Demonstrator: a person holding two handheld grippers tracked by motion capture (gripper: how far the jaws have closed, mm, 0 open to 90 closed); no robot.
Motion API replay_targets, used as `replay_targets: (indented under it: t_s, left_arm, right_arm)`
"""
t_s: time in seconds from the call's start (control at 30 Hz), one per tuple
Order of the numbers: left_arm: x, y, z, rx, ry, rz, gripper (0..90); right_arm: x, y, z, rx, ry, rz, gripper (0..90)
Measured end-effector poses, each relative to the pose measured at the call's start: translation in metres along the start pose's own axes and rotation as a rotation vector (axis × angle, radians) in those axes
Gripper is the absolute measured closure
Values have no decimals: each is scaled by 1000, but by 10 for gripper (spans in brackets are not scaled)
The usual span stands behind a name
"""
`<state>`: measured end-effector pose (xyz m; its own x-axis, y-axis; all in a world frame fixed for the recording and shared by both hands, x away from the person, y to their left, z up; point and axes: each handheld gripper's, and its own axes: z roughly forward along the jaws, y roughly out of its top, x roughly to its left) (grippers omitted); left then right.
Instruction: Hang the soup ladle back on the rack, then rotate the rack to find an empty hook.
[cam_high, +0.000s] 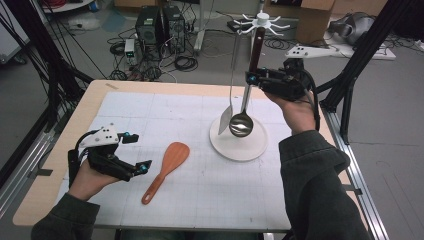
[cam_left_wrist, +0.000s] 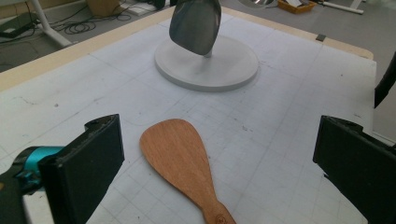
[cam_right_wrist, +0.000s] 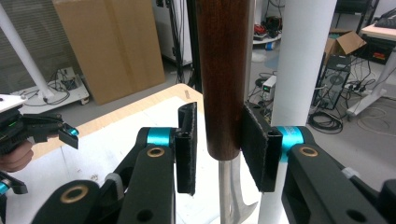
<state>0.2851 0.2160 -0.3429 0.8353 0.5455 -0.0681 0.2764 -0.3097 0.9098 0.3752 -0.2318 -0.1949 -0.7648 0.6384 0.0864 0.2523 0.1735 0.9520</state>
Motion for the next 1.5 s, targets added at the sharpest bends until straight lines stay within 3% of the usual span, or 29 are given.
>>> replay_targets:
  t_s: [0.6,0.87,1.03,1.33,1.5]
  left_arm:
    - [2,-2,-1,0,6,-3,24]
    - [2,-2,-2,-3,6,-4,24]
    - [2,-2,-1,-1,5,-5,24]
    - [2,-2,-1,-4,0,-6,24]
    - [2,-1,-1,-8,-2,-9,24]
  right_arm:
    - [0,-1,-12,-17,19,-11,659]
    - [-4,1,-23,-25,29,-17,731]
    - [-7,9,-34,-32,49,-30,893]
    - [-7,33,-52,-61,36,-54,895]
    - [-14,40,-57,-66,36,-44,895]
